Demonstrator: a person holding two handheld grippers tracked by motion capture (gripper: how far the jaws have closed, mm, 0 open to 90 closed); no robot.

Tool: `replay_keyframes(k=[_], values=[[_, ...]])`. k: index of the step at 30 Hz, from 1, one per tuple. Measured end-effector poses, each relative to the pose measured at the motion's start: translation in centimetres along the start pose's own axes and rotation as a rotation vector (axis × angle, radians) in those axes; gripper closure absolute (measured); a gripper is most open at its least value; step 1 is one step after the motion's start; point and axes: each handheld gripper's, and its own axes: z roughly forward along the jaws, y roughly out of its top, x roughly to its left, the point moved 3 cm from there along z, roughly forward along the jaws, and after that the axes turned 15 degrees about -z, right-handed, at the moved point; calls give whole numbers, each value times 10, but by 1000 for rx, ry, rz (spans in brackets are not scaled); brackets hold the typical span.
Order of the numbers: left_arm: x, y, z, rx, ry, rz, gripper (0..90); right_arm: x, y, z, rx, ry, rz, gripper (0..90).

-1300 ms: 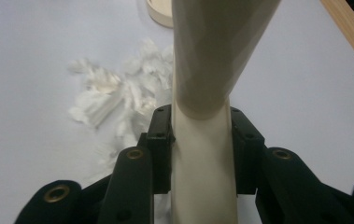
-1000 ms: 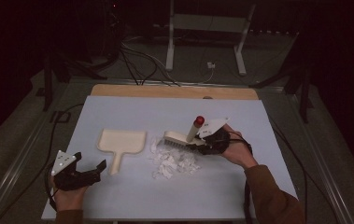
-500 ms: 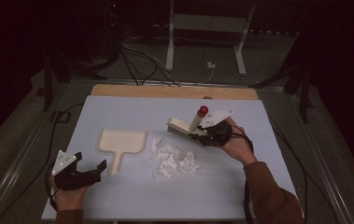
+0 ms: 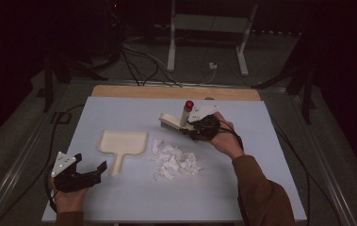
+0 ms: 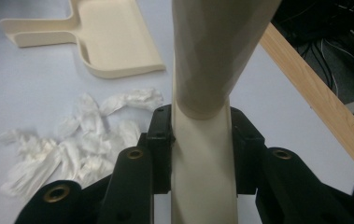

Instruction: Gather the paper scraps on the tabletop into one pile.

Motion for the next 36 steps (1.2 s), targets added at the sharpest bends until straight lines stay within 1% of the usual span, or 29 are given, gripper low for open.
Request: replay_keyframes(k=[4, 6, 9, 15, 19, 30, 33, 36], values=[[0, 0, 0, 0, -2, 1, 4, -3, 2, 10, 10, 1, -1, 674], [0, 0, 0, -1, -3, 1, 4, -5, 1, 16, 26, 0, 0, 674], [0, 0, 0, 0, -2, 2, 4, -7, 1, 22, 36, -1, 8, 673], [0, 0, 1, 0, -3, 1, 5, -10, -1, 31, 51, -11, 30, 674], [0, 0, 1, 0, -3, 1, 4, -10, 1, 37, 48, -11, 30, 674], [1, 0, 0, 0, -3, 0, 4, -5, 5, 52, 86, 2, -20, 674], [1, 0, 0, -1, -4, -2, 4, -2, 5, 56, 97, 18, -36, 674], [1, 0, 0, 0, -3, -3, 4, 3, 5, 60, 109, 44, -63, 674]])
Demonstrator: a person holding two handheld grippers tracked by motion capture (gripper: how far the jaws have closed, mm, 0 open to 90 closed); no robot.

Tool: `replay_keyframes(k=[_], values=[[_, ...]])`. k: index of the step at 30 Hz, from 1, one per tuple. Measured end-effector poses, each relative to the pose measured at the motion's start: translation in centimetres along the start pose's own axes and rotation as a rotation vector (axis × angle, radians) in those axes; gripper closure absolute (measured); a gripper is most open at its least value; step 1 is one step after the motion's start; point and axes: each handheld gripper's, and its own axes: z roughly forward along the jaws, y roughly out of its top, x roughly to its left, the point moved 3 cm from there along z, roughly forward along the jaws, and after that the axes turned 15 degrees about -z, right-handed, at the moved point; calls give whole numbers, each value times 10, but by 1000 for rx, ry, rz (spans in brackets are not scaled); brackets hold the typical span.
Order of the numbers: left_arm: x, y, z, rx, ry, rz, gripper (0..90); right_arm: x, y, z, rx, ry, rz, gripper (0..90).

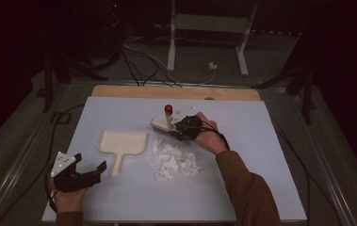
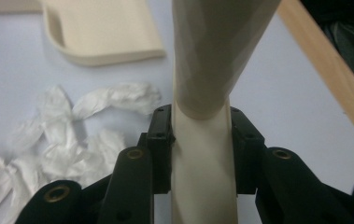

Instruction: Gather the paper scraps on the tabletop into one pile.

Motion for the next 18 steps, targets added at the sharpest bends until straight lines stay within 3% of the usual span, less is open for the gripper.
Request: replay_keyframes(k=[9, 18], values=[[0, -1, 1, 1, 0, -2, 4, 15, 3, -1, 0, 89, -103, 673], [0, -1, 1, 7, 4, -1, 5, 29, 1, -14, -12, 144, -169, 674]])
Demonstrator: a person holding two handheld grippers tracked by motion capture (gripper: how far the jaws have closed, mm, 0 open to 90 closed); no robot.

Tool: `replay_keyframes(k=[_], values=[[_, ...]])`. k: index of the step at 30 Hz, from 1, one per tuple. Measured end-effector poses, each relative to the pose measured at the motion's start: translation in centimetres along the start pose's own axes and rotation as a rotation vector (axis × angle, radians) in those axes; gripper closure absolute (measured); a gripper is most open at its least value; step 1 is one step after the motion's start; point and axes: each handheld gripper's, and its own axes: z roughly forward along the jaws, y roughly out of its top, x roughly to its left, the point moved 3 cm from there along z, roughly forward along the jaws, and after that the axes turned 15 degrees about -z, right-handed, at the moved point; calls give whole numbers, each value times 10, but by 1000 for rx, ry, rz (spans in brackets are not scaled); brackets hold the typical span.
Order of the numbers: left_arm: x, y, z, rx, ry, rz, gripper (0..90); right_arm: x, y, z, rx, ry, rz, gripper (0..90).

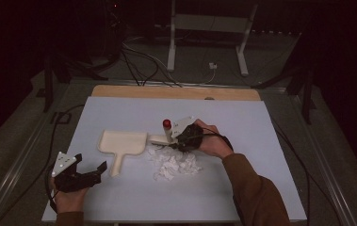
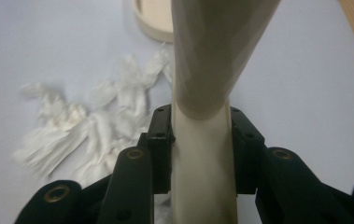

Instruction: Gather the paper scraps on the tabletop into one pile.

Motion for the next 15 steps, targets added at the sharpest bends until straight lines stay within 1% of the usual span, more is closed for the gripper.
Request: replay_keyframes(k=[8, 12, 15], values=[[0, 0, 0, 1, 2, -3, 5, 13, -1, -9, -12, 46, -43, 674], [0, 0, 0, 1, 3, -4, 5, 17, -1, -13, -16, 67, -59, 674], [1, 0, 0, -2, 3, -5, 5, 19, -1, -15, -27, 79, -60, 673]])
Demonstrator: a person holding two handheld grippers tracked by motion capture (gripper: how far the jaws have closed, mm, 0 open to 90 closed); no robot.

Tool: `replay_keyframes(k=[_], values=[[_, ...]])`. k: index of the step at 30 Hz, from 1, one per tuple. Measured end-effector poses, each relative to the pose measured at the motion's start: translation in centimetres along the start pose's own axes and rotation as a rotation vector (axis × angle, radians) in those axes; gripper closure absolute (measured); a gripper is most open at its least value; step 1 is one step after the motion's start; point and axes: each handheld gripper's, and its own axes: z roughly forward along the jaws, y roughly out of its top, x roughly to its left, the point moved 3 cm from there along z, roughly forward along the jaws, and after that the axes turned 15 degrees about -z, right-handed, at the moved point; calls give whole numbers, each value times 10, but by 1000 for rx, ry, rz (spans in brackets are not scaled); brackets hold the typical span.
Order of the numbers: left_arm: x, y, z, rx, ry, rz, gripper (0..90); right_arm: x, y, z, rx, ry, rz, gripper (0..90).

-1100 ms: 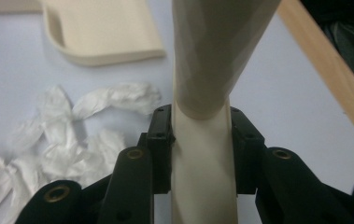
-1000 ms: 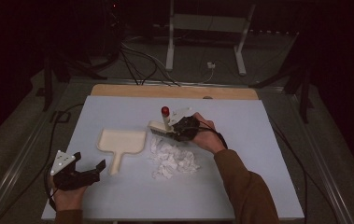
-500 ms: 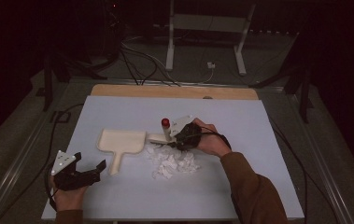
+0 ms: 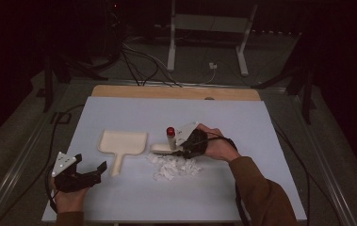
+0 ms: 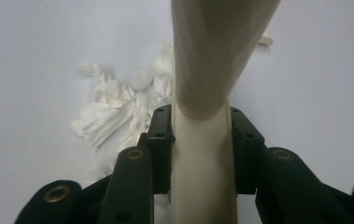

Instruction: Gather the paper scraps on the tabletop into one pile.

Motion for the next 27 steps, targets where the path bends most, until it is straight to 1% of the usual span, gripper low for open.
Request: replay_keyframes(k=[1, 4, 10, 13, 17, 18, 21, 24, 26, 27], values=[[0, 0, 0, 0, 0, -1, 5, 0, 0, -1, -3, 4, 6, 673], [0, 0, 0, 1, 0, -3, 4, -1, -2, -1, -6, -10, 15, 673], [1, 0, -1, 0, 1, -7, 5, -9, -4, -3, -22, -64, 56, 673], [2, 0, -1, 0, 1, -9, 5, -13, -5, -4, -13, -109, 80, 673], [2, 1, -1, -5, 0, -12, 5, -19, -9, -8, -17, -156, 130, 673], [2, 1, -1, -5, 0, -13, 5, -21, -10, -9, -24, -171, 148, 673], [2, 0, -1, -3, 1, -12, 5, -23, -11, -15, -40, -199, 173, 673], [2, 0, -1, -2, 0, -11, 5, -25, -11, -22, -57, -220, 207, 673], [2, 0, -1, -2, 0, -11, 4, -27, -12, -29, -78, -227, 243, 673], [2, 0, -1, -1, -1, -11, 4, -27, -12, -31, -86, -230, 253, 673]])
